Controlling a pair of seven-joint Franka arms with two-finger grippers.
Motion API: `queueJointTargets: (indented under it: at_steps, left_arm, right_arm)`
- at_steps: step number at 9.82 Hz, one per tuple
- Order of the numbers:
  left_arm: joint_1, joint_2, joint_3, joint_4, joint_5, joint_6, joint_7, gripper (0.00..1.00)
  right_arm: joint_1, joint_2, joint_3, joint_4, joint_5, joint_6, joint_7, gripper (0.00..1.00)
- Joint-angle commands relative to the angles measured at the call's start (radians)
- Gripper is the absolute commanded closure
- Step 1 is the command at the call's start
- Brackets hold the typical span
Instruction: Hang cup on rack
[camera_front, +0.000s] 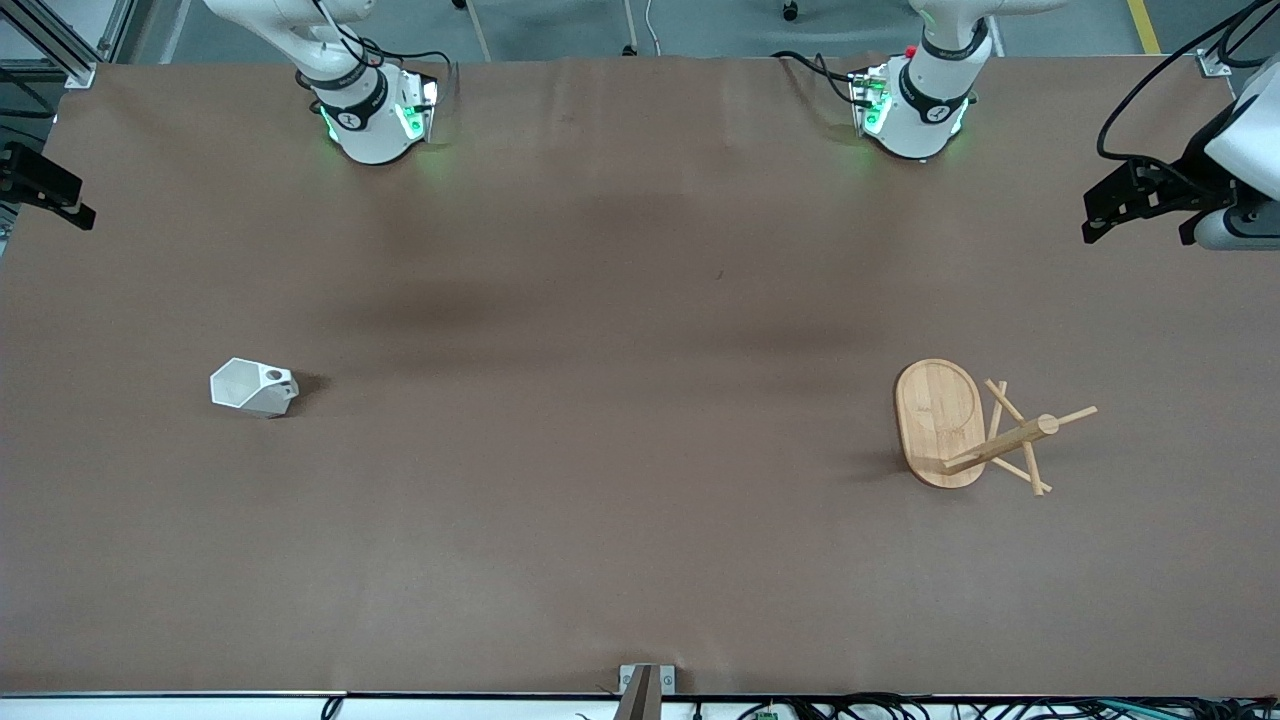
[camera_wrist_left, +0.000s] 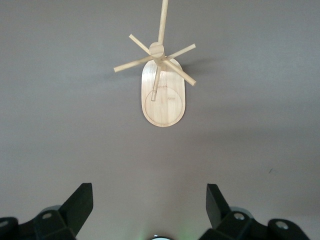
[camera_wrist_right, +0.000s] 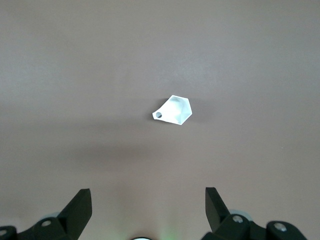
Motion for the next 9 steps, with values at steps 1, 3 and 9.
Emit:
queueJointTargets:
  at_steps: [1, 3, 9]
  left_arm:
    - [0.004, 0.051, -0.004, 0.036, -0.008, -0.048, 0.016, 0.0]
    - [-0.007, 0.055, -0.004, 0.047, -0.002, -0.048, 0.015, 0.0]
    - [0.005, 0.059, -0.007, 0.044, -0.013, -0.048, 0.022, 0.0]
  right_arm:
    - [-0.002, -0.007, -0.001, -0.011, 0.006, 0.008, -0.012, 0.0]
    - [-0.002, -0.007, -0.001, -0.011, 0.006, 0.008, -0.012, 0.0]
    - [-0.004, 0.008, -0.125, -0.266, 0.003, 0.295, -0.16, 0.0]
